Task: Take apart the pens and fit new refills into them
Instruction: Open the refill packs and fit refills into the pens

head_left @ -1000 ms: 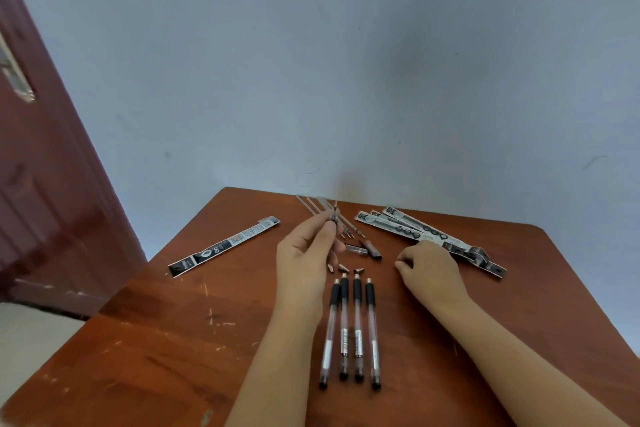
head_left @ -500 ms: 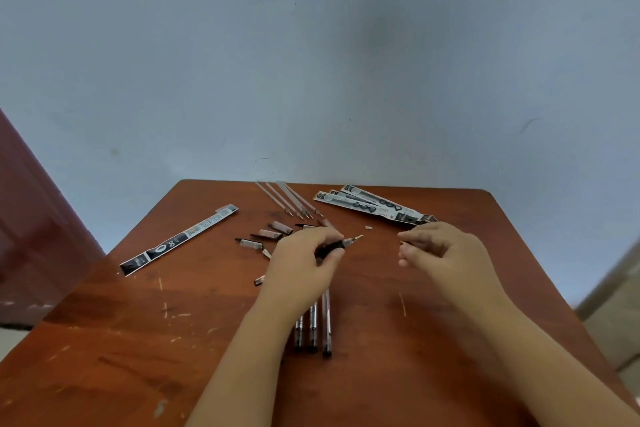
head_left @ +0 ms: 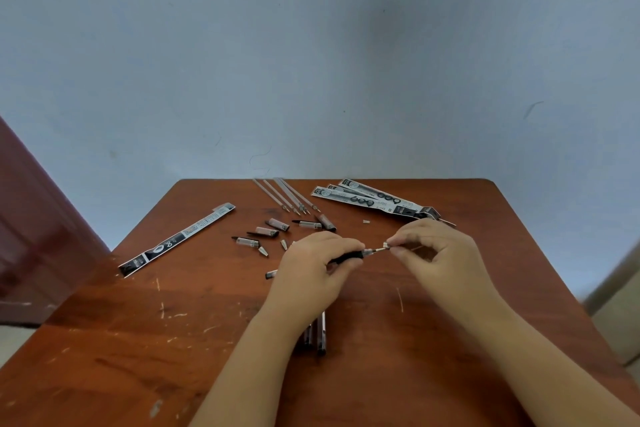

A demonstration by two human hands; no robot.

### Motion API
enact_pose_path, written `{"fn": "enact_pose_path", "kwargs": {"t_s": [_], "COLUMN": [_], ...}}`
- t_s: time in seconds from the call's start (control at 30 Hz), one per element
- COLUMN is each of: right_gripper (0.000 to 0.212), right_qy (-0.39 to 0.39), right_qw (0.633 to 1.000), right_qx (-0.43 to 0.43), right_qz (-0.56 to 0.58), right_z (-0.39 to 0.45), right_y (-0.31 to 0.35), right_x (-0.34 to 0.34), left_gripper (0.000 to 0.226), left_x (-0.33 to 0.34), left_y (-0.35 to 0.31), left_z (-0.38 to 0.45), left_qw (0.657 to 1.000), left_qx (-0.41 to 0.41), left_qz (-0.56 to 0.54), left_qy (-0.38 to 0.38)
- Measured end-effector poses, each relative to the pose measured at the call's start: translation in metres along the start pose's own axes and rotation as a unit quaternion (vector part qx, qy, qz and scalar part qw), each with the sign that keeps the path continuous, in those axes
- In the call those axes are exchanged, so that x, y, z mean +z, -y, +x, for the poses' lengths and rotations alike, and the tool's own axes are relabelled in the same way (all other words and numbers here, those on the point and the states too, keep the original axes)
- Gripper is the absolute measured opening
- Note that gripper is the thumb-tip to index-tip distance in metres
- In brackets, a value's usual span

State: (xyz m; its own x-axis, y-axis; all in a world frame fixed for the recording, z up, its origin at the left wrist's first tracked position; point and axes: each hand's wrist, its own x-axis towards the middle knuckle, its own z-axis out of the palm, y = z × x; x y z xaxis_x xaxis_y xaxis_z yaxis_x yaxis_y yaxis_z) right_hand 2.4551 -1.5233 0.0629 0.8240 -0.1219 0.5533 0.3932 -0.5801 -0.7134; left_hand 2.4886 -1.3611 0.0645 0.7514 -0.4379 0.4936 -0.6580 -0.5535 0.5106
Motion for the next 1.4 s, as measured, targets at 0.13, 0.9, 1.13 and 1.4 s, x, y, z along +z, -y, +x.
{"fn": "enact_pose_path", "kwargs": {"t_s": [0.13,0.9,1.13,1.4], "right_gripper": [0.017,0.037,0.032,0.037], "right_qy": [0.000,0.084,0.097,0.103], "right_qw": [1.000,0.987,0.990,0.986], "right_qx": [0.000,-0.090,-0.082,-0.103], "right_qz": [0.019,-0.099,-0.053,-0.077], "right_z": [0.001,-0.003,0.001,0.000], "right_y": [-0.001,-0.005,-0.003,-0.006], "right_x": [-0.002,0.006,-0.002,0.003], "left_gripper": [0.020,0.019,0.022,0.020], "left_x": [-0.001,-0.001,-0.003,-0.002], "left_y": [0.001,0.001,0.002,0.002], "left_z": [0.000,-0.004,-0.003,-0.003], "left_qw": [1.000,0.998,0.998,0.998], "left_qx": [0.004,0.033,0.021,0.038], "left_qz": [-0.001,-0.047,-0.052,-0.037], "left_qy": [-0.008,0.017,-0.020,-0.021]}}
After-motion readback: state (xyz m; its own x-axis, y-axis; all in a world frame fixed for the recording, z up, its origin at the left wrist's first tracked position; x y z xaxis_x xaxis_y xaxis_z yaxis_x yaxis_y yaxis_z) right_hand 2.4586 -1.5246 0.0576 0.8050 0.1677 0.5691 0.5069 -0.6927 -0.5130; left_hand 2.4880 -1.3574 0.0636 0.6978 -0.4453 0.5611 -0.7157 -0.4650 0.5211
